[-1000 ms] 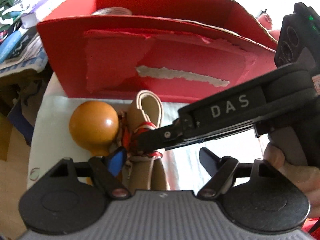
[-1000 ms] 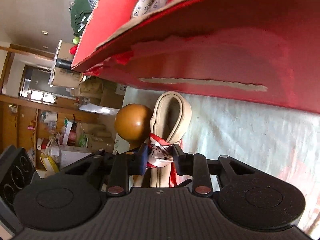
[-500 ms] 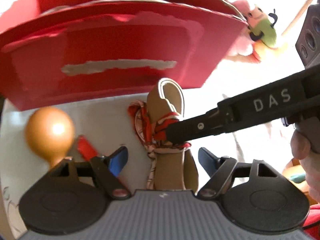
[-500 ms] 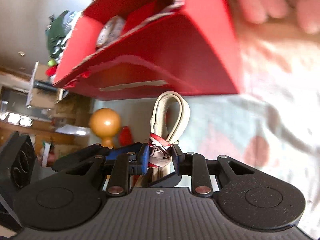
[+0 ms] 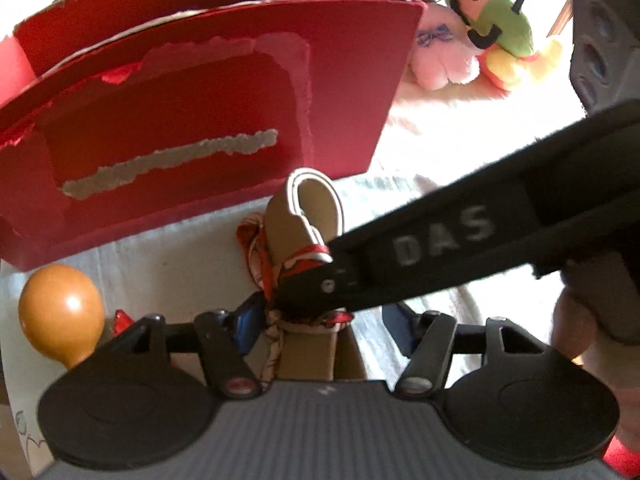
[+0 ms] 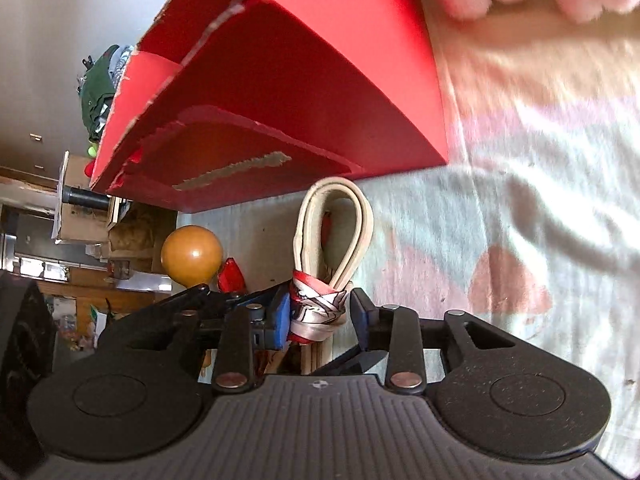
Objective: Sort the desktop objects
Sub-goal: 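Lift the beige strap with the right gripper and carry it over the box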
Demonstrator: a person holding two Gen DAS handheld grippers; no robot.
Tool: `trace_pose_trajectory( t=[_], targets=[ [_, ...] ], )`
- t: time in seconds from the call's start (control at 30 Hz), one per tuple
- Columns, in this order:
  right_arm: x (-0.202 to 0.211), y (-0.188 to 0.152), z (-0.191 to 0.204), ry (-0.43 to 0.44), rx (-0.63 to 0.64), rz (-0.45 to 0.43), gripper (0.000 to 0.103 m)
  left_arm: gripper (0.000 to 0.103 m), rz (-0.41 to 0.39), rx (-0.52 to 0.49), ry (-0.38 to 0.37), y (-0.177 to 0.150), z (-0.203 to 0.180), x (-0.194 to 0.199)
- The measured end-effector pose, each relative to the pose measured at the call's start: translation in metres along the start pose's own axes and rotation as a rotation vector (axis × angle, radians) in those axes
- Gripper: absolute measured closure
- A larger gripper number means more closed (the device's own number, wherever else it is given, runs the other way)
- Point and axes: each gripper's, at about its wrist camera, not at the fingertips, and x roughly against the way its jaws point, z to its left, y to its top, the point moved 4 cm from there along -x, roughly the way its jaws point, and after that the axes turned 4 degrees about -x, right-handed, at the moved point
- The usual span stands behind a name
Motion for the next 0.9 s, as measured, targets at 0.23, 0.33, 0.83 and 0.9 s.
trace_pose_trajectory(
  t=[0.23,0.33,0.83,0.9],
  targets=[
    [0.033,-0.004,-0.004,-0.014,0.008,-0.051,0.075,0.040,-0.031,-0.086,-0.030,0.010,-0.031,0.015],
    [0.060,-0.008,-0.005,-0.021,0.009,-0.124,0.075,0.040,-0.065,-0.117,-0.069,0.023,-0.047,0.027],
    [0.169,0.024,0.036,0.008,0.147,-0.479,0.075,0.040,-0.361,-0.257,-0.117,0.117,-0.081,0.118],
    [0.172,0.036,0.051,0.017,0.182,-0.501,0.075,0.040,-0.383,-0.258,-0.103,0.134,-0.073,0.126]
  ],
)
